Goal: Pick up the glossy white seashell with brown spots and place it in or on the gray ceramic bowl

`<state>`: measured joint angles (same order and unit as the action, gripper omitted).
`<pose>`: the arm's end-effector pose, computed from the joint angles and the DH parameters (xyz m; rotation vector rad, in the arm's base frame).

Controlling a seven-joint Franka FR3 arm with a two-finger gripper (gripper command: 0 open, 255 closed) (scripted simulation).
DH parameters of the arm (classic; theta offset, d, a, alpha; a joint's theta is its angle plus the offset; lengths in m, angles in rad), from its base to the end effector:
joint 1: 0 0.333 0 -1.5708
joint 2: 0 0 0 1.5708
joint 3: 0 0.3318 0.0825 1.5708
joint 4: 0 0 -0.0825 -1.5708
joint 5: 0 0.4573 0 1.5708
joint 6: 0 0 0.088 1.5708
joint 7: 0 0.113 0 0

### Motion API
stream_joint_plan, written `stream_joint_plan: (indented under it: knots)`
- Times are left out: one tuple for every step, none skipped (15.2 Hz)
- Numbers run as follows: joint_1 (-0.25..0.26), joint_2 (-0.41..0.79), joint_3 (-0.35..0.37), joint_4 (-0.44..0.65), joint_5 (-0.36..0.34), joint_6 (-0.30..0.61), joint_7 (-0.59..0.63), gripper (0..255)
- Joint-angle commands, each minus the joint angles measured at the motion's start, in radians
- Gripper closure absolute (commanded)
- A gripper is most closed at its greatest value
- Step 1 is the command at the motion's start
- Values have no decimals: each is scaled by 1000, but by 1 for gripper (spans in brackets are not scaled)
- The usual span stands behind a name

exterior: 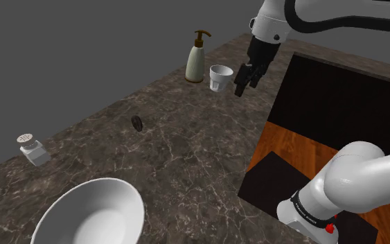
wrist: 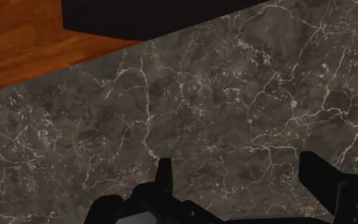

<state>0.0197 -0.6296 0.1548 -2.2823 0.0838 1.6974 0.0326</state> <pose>0.4192 0.0928 0.5817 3.1326 0.1652 0.0625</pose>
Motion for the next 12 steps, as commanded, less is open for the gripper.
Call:
stream_joint_plan:
  knots:
    - [7, 47, 36, 18, 11, 29, 41, 0]
    - [10, 75, 55, 33, 15, 42, 63, 0]
    - [13, 103, 74, 49, 17, 55, 85, 0]
    - [16, 132, 93, 66, 19, 67, 107, 0]
    - [18, 162, 112, 84, 19, 78, 129, 0]
    - [20, 193, 130, 104, 17, 89, 152, 0]
    - [21, 224, 149, 125, 15, 99, 175, 0]
    - [23, 256, 167, 147, 11, 109, 198, 0]
    - [24, 289, 185, 170, 5, 117, 222, 0]
    - [26, 324, 203, 195, -2, 125, 246, 0]
    - [28, 358, 220, 220, -11, 133, 271, 0]
    - [30, 394, 237, 247, -22, 139, 296, 0]
